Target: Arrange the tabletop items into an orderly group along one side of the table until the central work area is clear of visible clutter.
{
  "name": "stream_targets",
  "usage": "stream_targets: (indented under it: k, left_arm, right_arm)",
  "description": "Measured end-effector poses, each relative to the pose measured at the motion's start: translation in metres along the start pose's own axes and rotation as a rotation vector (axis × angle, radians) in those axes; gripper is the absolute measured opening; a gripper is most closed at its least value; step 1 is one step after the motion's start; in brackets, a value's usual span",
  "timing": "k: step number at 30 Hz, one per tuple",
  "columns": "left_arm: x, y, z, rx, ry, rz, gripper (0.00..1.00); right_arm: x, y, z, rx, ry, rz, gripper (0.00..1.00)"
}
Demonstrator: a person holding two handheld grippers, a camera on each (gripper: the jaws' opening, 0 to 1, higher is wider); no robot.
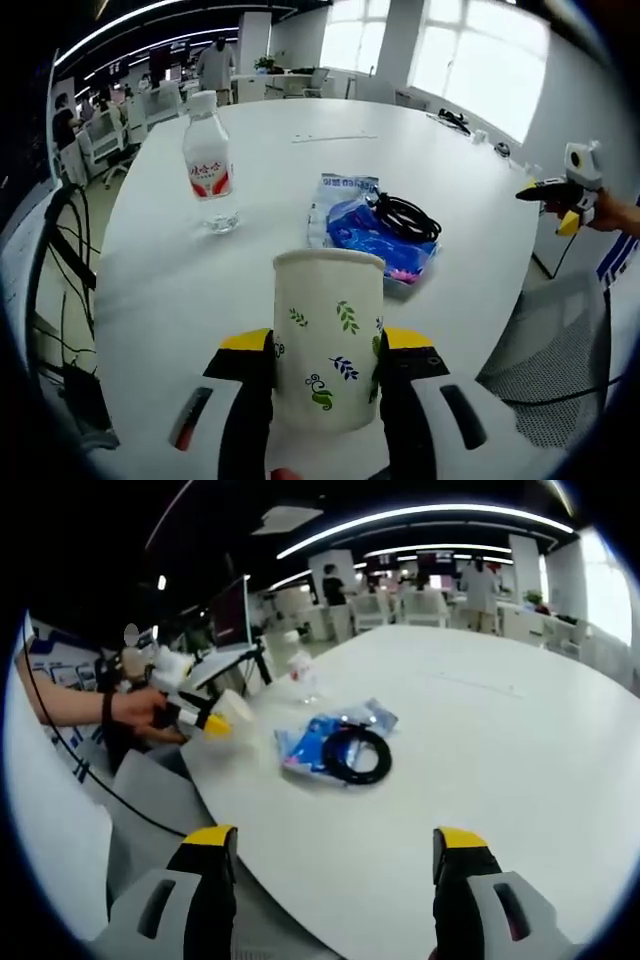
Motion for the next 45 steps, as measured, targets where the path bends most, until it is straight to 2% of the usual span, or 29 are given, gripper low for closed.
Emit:
stream_targets:
  k: [4,6,9,12,14,17,30,40,45]
  left_arm:
    - [0.01,0.009,-0.005,0.014,-0.004,0.037,0.39]
    - [0.021,0.016,-0.001,0.015,-0.009,0.056,0.39]
    - [0.027,0.015,0.0,0.013,-0.018,0.076,0.39]
    - [0.04,0.021,0.007,0.007,-0.039,0.101,0.39]
    - [0.042,0.02,0.006,0.005,-0.056,0.108,0.39]
    - [0.053,0.022,0.014,-0.003,-0.065,0.119,0.39]
    - [0.062,0.021,0.024,-0.035,-0.119,0.134,0.39]
    - [0.081,0.018,0.058,-0.094,-0.186,0.149,0.4]
    - [0.085,0.013,0.074,-0.124,-0.23,0.15,0.4]
  right_arm:
    - [0.001,0.0,0.001,-0.001,0.001,0.003,0.81]
    - [0.001,0.001,0.0,0.002,-0.005,0.009,0.81]
    - [0.001,0.0,0.0,0.004,-0.003,0.006,0.81]
    - [0.001,0.0,-0.001,0.005,0.0,0.004,0.81]
    - [0.002,0.0,0.0,0.008,-0.004,0.009,0.8]
    - [0.003,-0.001,-0.001,0.013,-0.002,0.008,0.8]
    - [0.013,-0.005,-0.001,0.03,0.008,0.015,0.79]
    - [0.035,-0.025,-0.015,0.115,0.041,0.031,0.77]
    - [0.047,-0.033,-0.024,0.17,0.051,0.042,0.73]
Point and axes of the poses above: the point that each gripper's makers call its tool centre point, and the gripper's own axes: y roughly backward along the fingers, z roughly to its right, x roughly out of its top, the point moved 4 cm from there along y, roughly backward along the fingers, and after that the axes turned 1 degree about x, right-handed, at the moved point
